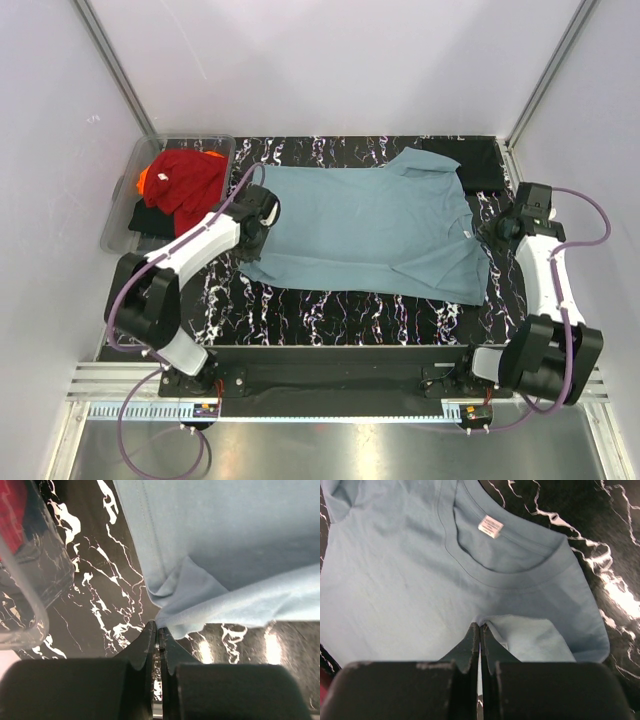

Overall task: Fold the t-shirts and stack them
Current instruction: Fold the tshirt

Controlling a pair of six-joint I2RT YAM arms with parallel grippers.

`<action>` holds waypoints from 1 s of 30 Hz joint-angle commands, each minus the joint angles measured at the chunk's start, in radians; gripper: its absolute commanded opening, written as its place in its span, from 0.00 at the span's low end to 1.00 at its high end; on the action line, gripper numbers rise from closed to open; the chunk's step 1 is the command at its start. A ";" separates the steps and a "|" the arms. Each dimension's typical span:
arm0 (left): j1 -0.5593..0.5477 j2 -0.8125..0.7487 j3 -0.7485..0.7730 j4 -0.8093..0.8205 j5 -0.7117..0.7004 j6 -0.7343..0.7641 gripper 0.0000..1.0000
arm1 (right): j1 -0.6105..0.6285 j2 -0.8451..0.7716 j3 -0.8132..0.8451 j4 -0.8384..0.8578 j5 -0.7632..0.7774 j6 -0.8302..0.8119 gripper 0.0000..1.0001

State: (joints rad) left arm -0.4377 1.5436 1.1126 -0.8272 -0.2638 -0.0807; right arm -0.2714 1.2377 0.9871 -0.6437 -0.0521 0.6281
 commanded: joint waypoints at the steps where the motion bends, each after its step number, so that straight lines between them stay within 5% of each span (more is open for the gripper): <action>1: -0.002 0.042 0.076 -0.015 -0.061 -0.016 0.06 | -0.005 0.049 0.077 0.082 -0.021 0.002 0.02; 19: -0.003 0.246 0.211 -0.038 -0.164 -0.005 0.14 | -0.003 0.299 0.193 0.130 -0.112 -0.080 0.03; 30: -0.001 0.308 0.269 -0.043 -0.187 -0.024 0.09 | -0.003 0.348 0.266 0.134 -0.129 -0.080 0.01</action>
State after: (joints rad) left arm -0.4377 1.8332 1.3357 -0.8707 -0.4091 -0.0891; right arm -0.2714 1.5867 1.1957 -0.5488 -0.1528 0.5690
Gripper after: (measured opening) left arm 0.100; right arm 0.015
